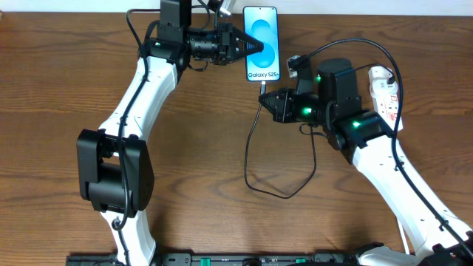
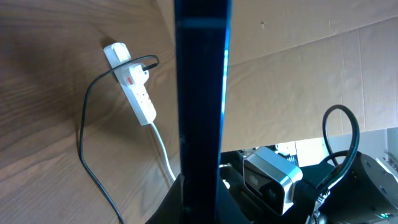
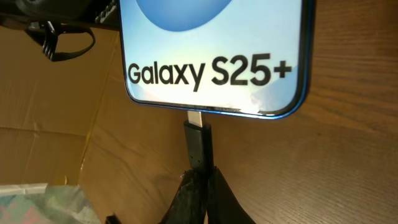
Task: Plug charger to phone and switch on socket
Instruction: 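Push the USB-C plug upward into the phone's bottom port with right gripper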
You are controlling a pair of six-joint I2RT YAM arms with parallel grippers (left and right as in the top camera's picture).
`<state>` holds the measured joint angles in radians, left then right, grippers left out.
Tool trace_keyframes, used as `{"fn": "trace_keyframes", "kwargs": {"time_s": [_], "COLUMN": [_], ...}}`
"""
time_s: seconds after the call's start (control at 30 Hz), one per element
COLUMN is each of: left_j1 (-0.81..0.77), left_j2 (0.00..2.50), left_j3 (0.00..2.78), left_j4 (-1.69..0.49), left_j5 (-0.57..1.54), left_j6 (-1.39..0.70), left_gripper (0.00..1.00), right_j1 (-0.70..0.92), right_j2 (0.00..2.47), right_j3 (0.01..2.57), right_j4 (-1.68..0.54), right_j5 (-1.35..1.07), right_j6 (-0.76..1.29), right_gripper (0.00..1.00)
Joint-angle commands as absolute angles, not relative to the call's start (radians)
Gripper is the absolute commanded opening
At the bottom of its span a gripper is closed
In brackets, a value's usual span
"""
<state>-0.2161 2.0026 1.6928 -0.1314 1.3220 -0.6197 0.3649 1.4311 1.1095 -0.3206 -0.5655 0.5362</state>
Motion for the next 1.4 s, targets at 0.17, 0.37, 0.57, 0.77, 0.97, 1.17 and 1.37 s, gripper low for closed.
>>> {"fn": "trace_keyframes", "kwargs": {"time_s": [0.17, 0.37, 0.57, 0.77, 0.97, 1.17, 1.37], "left_j1": [-0.216, -0.216, -0.216, -0.216, -0.216, -0.216, -0.216], "left_j2": [1.973, 1.973, 1.973, 1.973, 1.973, 1.973, 1.973], "left_j3": [1.706, 1.707, 1.706, 1.706, 1.706, 1.706, 1.706], "left_j4": [-0.131, -0.13, -0.13, -0.13, -0.13, -0.13, -0.13], "left_j5": [1.38, 1.381, 1.403, 1.403, 1.403, 1.403, 1.404], "left_j6": [-0.594, -0.594, -0.568, -0.568, -0.569, -0.568, -0.568], "left_gripper": [0.07, 0.07, 0.07, 0.07, 0.07, 0.07, 0.07], "right_j1": [0.339, 0.337, 0.324, 0.32, 0.32, 0.32, 0.32], "right_j2": [1.41, 1.41, 1.41, 1.41, 1.41, 1.41, 1.41], "right_j3": [1.119, 1.119, 1.119, 1.119, 1.119, 1.119, 1.119], "right_j4": [-0.31, -0.307, -0.306, -0.306, -0.304, -0.307, -0.31], "right_j5": [-0.553, -0.554, -0.56, -0.567, -0.569, -0.572, -0.586], "right_j6": [0.508, 0.508, 0.524, 0.546, 0.546, 0.542, 0.505], "right_gripper": [0.01, 0.01, 0.01, 0.01, 0.01, 0.01, 0.01]}}
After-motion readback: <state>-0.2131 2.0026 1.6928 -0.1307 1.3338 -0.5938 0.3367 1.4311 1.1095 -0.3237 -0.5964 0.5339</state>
